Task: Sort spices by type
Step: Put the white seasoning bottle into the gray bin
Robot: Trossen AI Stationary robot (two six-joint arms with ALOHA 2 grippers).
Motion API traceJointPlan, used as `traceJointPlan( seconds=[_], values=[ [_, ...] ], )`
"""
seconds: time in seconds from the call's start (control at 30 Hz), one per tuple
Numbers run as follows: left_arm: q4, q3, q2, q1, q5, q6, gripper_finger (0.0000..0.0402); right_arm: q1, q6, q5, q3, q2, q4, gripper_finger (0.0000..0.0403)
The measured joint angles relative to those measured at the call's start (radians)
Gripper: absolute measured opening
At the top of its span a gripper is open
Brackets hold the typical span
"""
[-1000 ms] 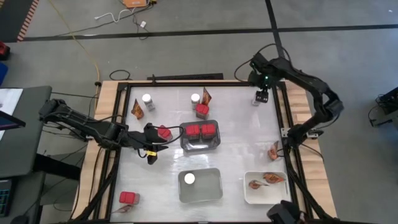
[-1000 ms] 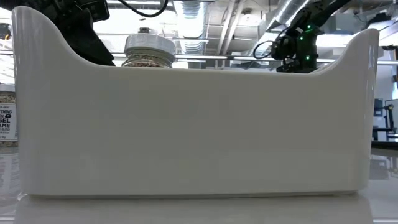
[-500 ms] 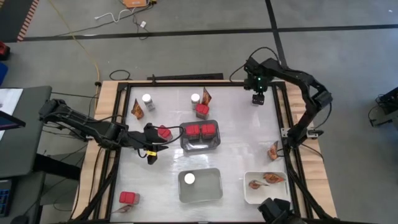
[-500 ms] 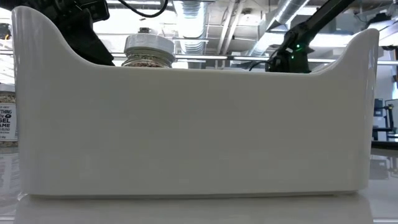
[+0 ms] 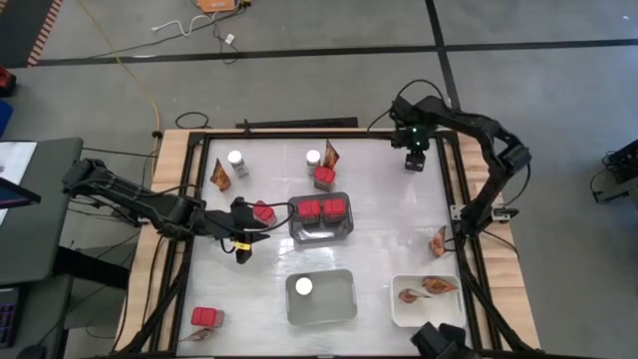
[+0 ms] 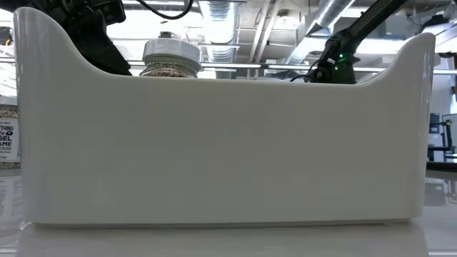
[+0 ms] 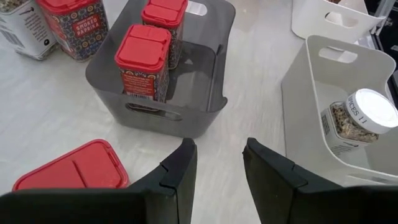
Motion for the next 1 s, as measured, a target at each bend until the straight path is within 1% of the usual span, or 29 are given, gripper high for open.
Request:
traceJointPlan(
  seconds=[0.1,0.2,0.33,0.43,0.5,0.6,0.7,0.77,0.87,1.0],
  values=[
    [0.000,0.000,0.000,0.000,0.000,0.001,0.0126,0.027,0.053,-0.005,0.016,-0.042,-0.045,0.0220],
    [0.000,0.000,0.000,0.000,-0.005,0.013,0.0126,0.070,0.102,-0.007,0.025,-0.110,-0.130,0.0220],
    [0.000,0.000,0.000,0.000,-0.008,0.059,0.0126,0.176,0.226,-0.005,0.035,-0.241,-0.188,0.0220],
    [0.001,0.000,0.000,0.000,-0.009,0.079,0.0126,0.309,0.345,-0.007,0.042,-0.340,-0.221,0.0220],
    [0.001,0.000,0.000,0.000,-0.010,0.080,0.0126,0.420,0.425,-0.007,0.060,-0.395,-0.245,0.0220],
    [0.002,0.000,0.000,0.000,-0.010,0.080,0.0126,0.609,0.606,-0.009,0.104,-0.448,-0.255,0.0220],
    [0.002,0.000,0.000,0.000,-0.010,0.078,0.0126,0.806,0.787,-0.027,0.163,-0.444,-0.227,0.0220],
    [0.002,0.000,0.000,0.000,-0.010,0.076,0.0126,0.935,0.860,-0.028,0.207,-0.419,-0.179,0.0220],
    [0.001,0.000,0.000,0.000,-0.010,0.076,0.0126,1.091,0.926,-0.032,0.282,-0.347,-0.095,0.0220],
    [0.001,0.000,0.000,0.000,-0.011,0.075,0.0126,1.229,0.949,-0.024,0.408,-0.194,-0.050,0.0220]
  ],
)
